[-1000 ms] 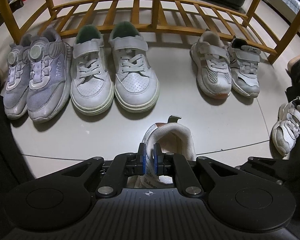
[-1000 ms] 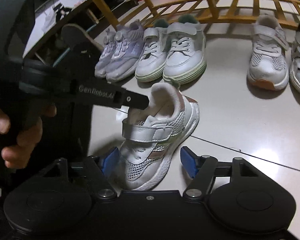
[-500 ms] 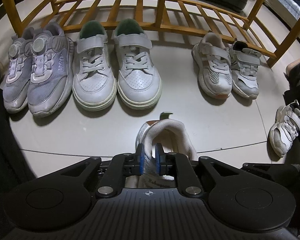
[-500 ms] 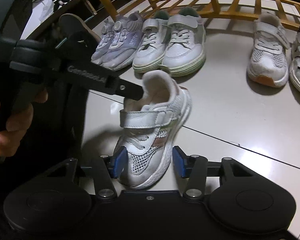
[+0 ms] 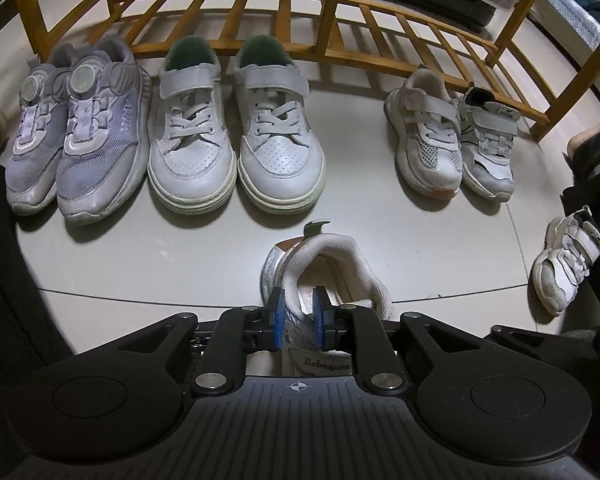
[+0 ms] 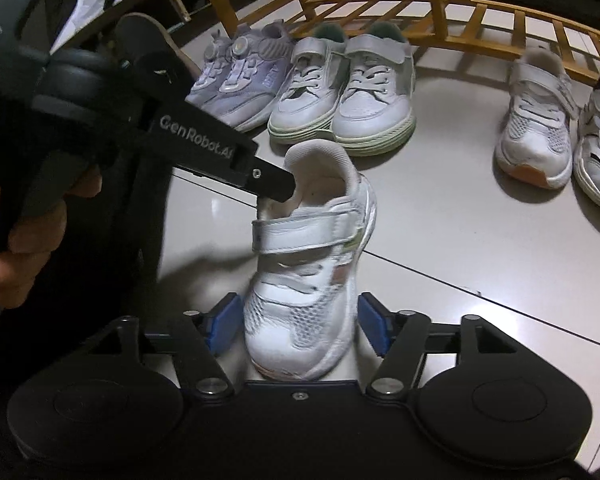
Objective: Organize scattered shoes
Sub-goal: 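Close the right gripper on the shoe sides while the left gripper holds it upright, then open the left gripper while the right gripper carries the shoe to the rack row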
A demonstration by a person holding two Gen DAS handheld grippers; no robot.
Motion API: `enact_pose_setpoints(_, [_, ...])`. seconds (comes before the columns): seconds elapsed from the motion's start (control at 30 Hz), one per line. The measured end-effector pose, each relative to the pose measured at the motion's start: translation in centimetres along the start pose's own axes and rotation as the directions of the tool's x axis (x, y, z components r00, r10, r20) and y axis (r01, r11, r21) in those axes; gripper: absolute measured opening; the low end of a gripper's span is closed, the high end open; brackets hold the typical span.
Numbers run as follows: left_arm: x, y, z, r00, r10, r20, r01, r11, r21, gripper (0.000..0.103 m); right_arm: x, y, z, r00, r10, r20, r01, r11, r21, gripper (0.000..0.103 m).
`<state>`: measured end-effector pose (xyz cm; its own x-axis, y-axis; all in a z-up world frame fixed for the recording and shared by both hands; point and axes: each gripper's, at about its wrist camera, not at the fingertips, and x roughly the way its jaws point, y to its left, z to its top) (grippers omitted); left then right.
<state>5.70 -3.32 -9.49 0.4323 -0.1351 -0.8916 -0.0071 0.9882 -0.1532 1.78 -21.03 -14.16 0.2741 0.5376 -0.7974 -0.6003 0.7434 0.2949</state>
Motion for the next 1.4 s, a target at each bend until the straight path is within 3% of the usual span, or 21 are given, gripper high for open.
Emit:
enact_pose_setpoints(0.17, [-1.0, 1.0, -0.1, 0.999, -0.026, 0.021, 0.026, 1.0, -0.004, 0.018, 1.7, 1.5, 0.5, 0.996, -0.086, -0.022, 0.084, 0.995, -0.058, 0.067])
enact_pose_setpoints(0.33, [-1.6, 2.6, -0.4, 0.999, -0.035, 0.035, 0.037, 0.999, -0.034, 0.019, 1.6, 1.4, 0.8, 0.994, -0.105, -0.026, 0.104, 0.993, -0.058, 0.062])
enact_pose_setpoints(0.63, [-1.5, 4.9, -0.9, 0.999, -0.026, 0.036, 0.029, 0.996, -0.087, 0.024, 0.6, -3.5, 2.5, 0.976, -0.218, -0.003, 0.217, 0.972, 0.087, 0.062])
enact_pose_setpoints(1.4, [0.6, 5.8, -1.6, 0.999, -0.041, -0.014, 0.039, 0.992, -0.118, 0.031, 5.4, -9.0, 12.1, 0.955, -0.292, 0.047, 0.282, 0.947, 0.152, 0.062])
